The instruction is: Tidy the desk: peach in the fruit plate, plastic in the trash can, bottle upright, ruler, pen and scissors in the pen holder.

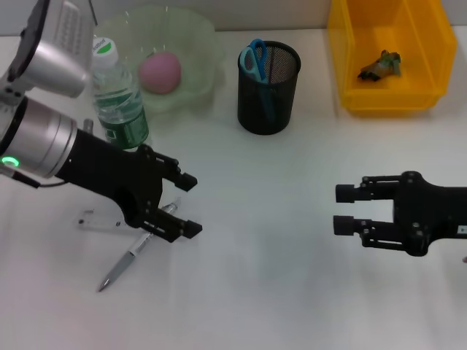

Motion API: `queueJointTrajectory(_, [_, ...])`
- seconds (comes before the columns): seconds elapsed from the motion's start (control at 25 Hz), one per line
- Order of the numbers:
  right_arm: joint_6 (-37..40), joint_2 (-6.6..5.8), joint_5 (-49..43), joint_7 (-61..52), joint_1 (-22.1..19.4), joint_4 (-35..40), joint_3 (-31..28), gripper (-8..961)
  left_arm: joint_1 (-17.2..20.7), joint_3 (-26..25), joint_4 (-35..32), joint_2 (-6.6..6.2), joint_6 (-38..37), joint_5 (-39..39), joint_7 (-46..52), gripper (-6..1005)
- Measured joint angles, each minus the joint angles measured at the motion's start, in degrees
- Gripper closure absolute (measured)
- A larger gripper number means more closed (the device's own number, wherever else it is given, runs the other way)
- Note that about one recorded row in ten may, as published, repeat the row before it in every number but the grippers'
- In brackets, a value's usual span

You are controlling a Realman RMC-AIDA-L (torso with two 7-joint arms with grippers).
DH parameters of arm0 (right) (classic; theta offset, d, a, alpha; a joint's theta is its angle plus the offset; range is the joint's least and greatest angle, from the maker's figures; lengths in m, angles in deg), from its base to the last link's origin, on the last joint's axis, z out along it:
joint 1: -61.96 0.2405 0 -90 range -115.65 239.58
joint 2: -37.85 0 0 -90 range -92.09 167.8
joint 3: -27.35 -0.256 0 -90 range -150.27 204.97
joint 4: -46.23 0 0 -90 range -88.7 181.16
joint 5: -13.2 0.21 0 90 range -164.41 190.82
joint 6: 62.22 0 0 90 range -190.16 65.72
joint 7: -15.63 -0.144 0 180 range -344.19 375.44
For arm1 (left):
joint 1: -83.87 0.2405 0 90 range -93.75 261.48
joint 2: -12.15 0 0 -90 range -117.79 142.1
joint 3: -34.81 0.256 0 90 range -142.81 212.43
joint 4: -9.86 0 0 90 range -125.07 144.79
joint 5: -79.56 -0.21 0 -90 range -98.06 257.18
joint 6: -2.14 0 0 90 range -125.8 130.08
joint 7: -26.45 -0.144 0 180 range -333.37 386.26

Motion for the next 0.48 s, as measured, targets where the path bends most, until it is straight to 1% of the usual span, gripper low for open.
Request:
queueJointTrajectory(0.04, [0.00,-0.05,0.00,0.60,-0.24,-1.07,-0.89,422,0.00,0.00,0.00,0.00,0.00,0.00,0.00,218])
queueJointTrajectory(0.08, [0.00,-0.07,0.00,0.89,-0.39,-1.67,-1.38,422,-1.59,1.09,-1.37,0.12,0.26,-2.09,0.29,218])
queueJointTrajectory(0.24, [-0.01,-0.05,0.00,1.21,-0.71,-3.70,-2.22,422,-3.81,3.73,-1.90,0.19,0.89,-4.03,1.62,219])
queueJointTrajectory(0.48, [-0.35,0.26,0.10,1.24,-0.45,-5.76,-2.31,422,-5.16,10.29,-1.90,0.23,3.37,-7.91,3.86,221])
